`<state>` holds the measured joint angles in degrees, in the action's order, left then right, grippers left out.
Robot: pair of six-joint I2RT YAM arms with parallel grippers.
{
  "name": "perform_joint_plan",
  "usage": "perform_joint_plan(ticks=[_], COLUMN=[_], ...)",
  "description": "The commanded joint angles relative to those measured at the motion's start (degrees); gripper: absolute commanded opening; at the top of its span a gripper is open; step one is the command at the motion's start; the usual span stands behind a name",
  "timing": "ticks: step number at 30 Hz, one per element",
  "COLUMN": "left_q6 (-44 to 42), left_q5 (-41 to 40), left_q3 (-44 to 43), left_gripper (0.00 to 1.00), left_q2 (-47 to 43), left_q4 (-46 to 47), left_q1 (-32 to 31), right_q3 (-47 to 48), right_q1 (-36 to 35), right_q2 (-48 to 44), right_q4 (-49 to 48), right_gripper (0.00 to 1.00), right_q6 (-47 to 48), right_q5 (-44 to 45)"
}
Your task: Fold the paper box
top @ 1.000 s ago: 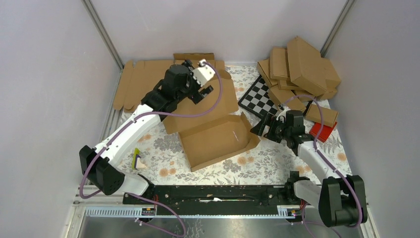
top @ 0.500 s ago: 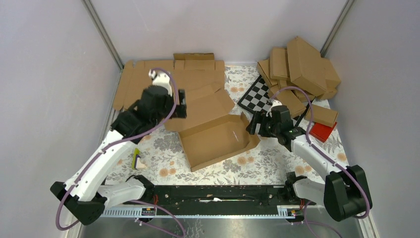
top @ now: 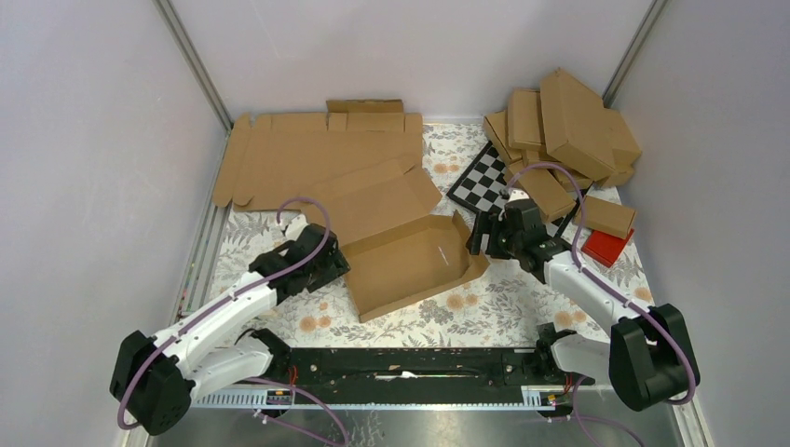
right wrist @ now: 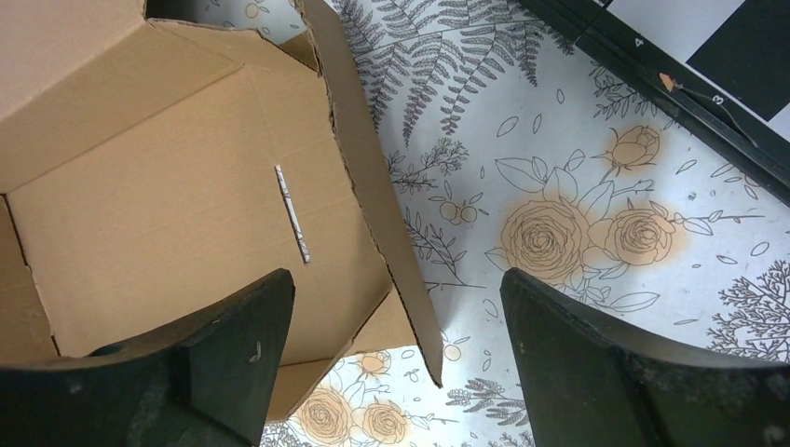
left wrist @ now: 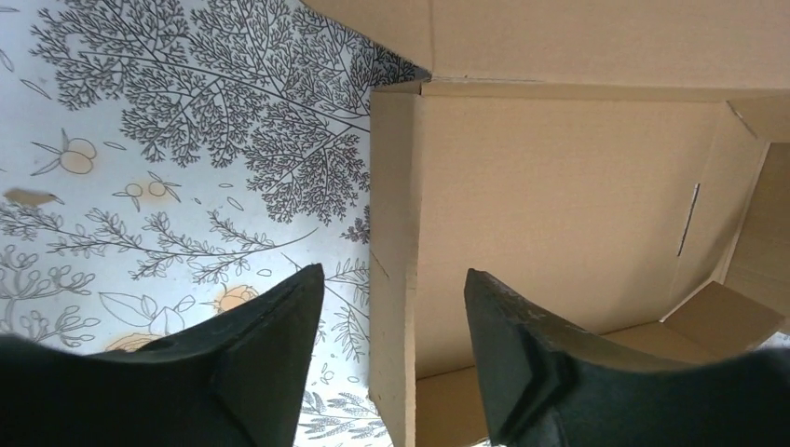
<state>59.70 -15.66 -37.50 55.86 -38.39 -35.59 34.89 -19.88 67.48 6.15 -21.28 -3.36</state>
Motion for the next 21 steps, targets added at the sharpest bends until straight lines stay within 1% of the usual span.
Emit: perform_joint_plan(ticks=[1,4,7,8,10,14,15,16,18,19,20,21], left_q6=[5.07,3.58,2.17,1.90,1.65,0.63,0.22,-0.29,-1.50,-2.12,-3.01,-4.97], left_q5=[0.68,-0.17,-0.87,-0.90,-0.67,-0.05,-0.16,-0.28,-0.17,-0.05,0.77,2.96], left_q3=[1.20,0.55,0.13,0.14,0.21,0.10,0.05,0.02,-0.07,-0.23,-0.49,-1.41], left_gripper=[0.60,0.56,0.47,0.45,0.38,0.35,0.32,0.28,0.21,0.16,0.12,0.01], left_q2=[1.92,4.46,6.45,6.96,8.15,9.65,9.81,9.92,10.33,10.68,11.13,12.69], left_q4=[9.03,10.21,11.04,11.27,11.56,12.10,12.11,12.23,12.60,12.64,12.79,12.97], left_q1=[-0.09,-0.09,0.02,0.07,0.15,0.41,0.50,0.64,0.91,1.14,1.33,1.58], right_q3=[4.23,5.11,5.86,6.10,6.89,8.25,8.52,8.79,9.16,9.26,9.36,9.42], right_q1=[-1.97,-2.84,-3.49,-3.83,-4.74,-6.98,-7.27,-7.38,-7.43,-7.53,-7.66,-8.45], right_q2=[0.83,1.09,2.24,2.82,4.39,8.33,9.36,9.94,10.65,10.89,10.92,10.58], right_q4=[2.57,2.99,3.10,3.12,3.38,3.59,3.59,3.55,3.58,3.53,3.57,4.18], right_gripper=[0.89,0.88,0.86,0.85,0.80,0.78,0.75,0.68,0.47,0.39,0.33,0.16], right_q6=[-0.36,0.27,1.34,1.47,1.86,2.03,2.12,2.21,2.58,2.79,3.03,3.52], right_q5=[3.03,5.04,6.18,6.74,8.10,11.30,11.87,12.30,12.66,12.55,12.39,12.82])
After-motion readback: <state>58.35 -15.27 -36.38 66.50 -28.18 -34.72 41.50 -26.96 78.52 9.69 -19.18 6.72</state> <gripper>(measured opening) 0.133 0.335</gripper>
